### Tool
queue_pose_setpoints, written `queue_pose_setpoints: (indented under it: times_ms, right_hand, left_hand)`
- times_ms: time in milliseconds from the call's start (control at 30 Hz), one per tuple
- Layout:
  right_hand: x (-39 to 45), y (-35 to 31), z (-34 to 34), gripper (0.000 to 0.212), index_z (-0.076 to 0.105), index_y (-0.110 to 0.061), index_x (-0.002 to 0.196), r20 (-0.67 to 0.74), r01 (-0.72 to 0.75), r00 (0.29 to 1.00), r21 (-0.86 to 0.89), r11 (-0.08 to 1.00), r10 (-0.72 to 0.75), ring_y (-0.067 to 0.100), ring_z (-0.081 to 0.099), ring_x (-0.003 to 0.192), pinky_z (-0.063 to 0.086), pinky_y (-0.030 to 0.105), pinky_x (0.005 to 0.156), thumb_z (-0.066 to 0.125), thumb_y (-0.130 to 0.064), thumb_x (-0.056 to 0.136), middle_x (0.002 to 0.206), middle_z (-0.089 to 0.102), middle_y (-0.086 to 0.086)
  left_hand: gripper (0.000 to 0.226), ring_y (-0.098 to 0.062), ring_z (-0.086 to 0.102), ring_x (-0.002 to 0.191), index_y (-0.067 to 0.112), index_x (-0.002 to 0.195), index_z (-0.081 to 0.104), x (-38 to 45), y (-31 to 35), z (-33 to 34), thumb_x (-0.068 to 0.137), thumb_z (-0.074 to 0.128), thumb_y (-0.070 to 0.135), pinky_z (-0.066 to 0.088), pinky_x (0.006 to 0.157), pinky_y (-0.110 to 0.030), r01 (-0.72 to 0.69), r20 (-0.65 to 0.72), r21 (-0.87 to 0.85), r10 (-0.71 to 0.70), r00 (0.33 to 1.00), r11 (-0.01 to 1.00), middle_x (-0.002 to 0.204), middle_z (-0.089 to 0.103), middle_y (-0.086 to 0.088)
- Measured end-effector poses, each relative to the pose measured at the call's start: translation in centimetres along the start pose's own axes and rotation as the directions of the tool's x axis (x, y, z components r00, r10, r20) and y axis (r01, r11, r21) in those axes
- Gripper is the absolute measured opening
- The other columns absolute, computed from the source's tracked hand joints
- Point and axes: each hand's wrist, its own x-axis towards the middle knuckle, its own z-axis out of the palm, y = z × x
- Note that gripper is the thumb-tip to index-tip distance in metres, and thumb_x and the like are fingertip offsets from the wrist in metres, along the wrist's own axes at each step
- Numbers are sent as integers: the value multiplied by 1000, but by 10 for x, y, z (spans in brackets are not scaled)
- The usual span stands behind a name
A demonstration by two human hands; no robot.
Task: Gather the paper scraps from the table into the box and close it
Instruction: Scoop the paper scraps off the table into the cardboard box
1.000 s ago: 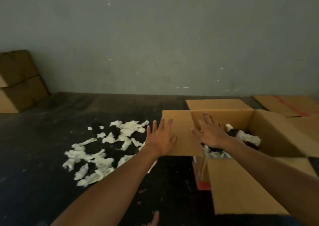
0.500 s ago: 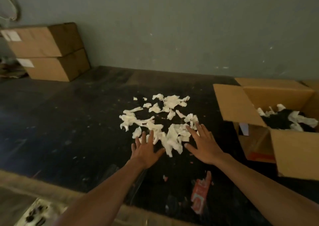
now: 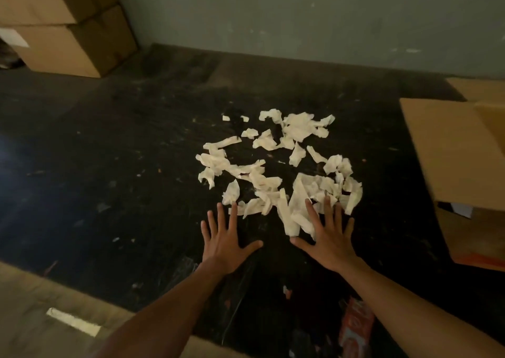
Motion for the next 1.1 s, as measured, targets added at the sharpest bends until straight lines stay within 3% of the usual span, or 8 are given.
queue_pose_setpoints:
  times_ms: [233,333,433,500,633,733,800,1100]
  right_hand:
    - [78,-37,-5,95,-29,-52,138,0,147,989,-16,989,-147,34,-27,143,-6,65,112,27,-89,71,155,-32,7]
    - [97,-59,-14,92,-22,-52,141,6,179,984,9,984,-179,34,-22,145,-2,63,114,32,-85,75,158,-27,5]
    - [99,-73,-31,78,3,-52,146,-160,231,962,56,971,-220,29,5,146,17,55,115,36,-78,80,160,3,4]
    - [98,-66,-42,64,22,-48,144,-341,228,925,150,962,-166,23,22,139,25,50,110,37,-70,86,152,24,1]
    - [115,-13,-51,58,32,-39,141,-483,-118,843,261,958,235,31,26,139,24,56,110,28,-65,90,152,30,9]
    - [128,28,-48,63,18,-41,146,-344,-413,818,206,887,461,34,13,146,12,62,114,24,-67,88,160,14,10]
    - [136,41,-43,65,6,-46,147,-204,-483,824,237,843,529,31,2,148,4,63,115,19,-70,88,162,2,5]
    - [149,-29,-34,67,22,-45,146,-143,-96,981,221,971,130,21,0,149,-5,50,116,6,-73,87,162,4,-5]
  left_hand:
    - [112,-31,-28,145,34,148,-27,65,-9,-10,69,24,94,-9,119,-55,-44,-95,63,49,994,997,159,-27,-8]
    - [109,-33,-14,149,33,151,-21,86,-11,-20,73,29,91,2,121,-55,-64,-114,45,69,991,997,163,-13,-12]
    - [113,-36,22,140,32,154,-7,97,-21,-38,68,34,93,26,114,-54,-128,-163,96,142,976,987,154,17,-15]
    - [114,-36,24,135,34,154,-3,104,-35,-52,65,34,95,26,111,-55,-188,-197,150,216,956,971,150,18,-13]
    - [110,-37,-1,148,35,154,-3,139,-60,-71,67,32,93,7,116,-60,-195,-255,62,204,945,979,162,-4,-11]
    - [107,-33,-20,147,42,151,-14,172,-65,-73,67,27,93,-7,117,-57,-205,-187,-3,201,962,979,161,-25,-6]
    - [107,-35,-22,146,45,149,-16,189,-62,-72,65,27,95,-7,117,-58,-208,-123,-58,200,972,976,160,-27,-5]
    - [98,-30,-2,150,40,153,1,195,-36,-73,72,19,91,4,120,-52,-389,-52,-16,388,920,921,164,4,-4]
